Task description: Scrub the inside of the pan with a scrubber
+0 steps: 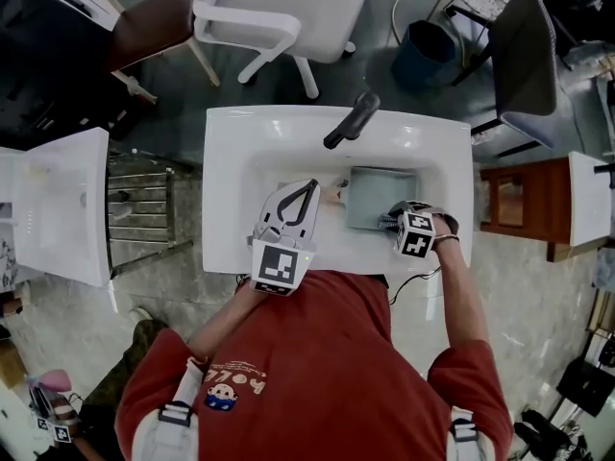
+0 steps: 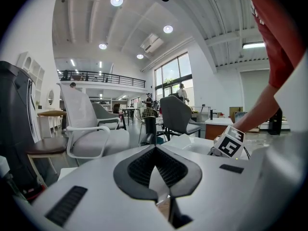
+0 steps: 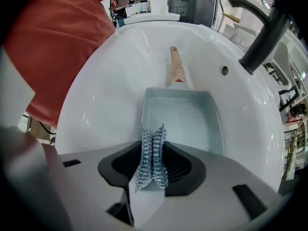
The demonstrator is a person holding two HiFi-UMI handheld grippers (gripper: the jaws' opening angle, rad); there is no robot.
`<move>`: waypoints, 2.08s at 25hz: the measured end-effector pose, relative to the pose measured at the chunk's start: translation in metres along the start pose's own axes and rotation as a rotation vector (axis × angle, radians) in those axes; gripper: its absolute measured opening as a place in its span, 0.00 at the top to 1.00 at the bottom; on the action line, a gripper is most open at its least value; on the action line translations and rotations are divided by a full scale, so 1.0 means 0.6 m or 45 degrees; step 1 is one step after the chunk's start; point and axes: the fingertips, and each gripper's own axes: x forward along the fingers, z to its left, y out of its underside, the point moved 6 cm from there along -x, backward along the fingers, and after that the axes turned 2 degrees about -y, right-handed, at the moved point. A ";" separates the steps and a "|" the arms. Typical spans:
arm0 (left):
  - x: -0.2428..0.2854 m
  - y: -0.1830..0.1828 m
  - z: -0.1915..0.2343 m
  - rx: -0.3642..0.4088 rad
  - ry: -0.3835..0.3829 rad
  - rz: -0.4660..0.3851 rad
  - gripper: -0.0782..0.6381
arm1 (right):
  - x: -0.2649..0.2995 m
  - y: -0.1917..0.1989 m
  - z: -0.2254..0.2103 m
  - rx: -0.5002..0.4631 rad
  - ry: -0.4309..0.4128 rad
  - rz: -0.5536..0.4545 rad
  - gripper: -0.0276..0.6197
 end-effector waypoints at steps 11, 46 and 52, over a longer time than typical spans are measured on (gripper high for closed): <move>0.002 0.006 -0.003 0.007 0.008 0.007 0.87 | 0.006 0.005 -0.004 0.033 0.005 -0.018 0.73; 0.002 0.010 0.004 -0.032 0.003 0.000 0.87 | 0.026 0.007 -0.123 -0.075 0.659 0.065 0.72; 0.002 0.010 0.008 0.038 -0.012 0.039 0.87 | 0.031 0.010 -0.131 -0.135 0.705 0.056 0.72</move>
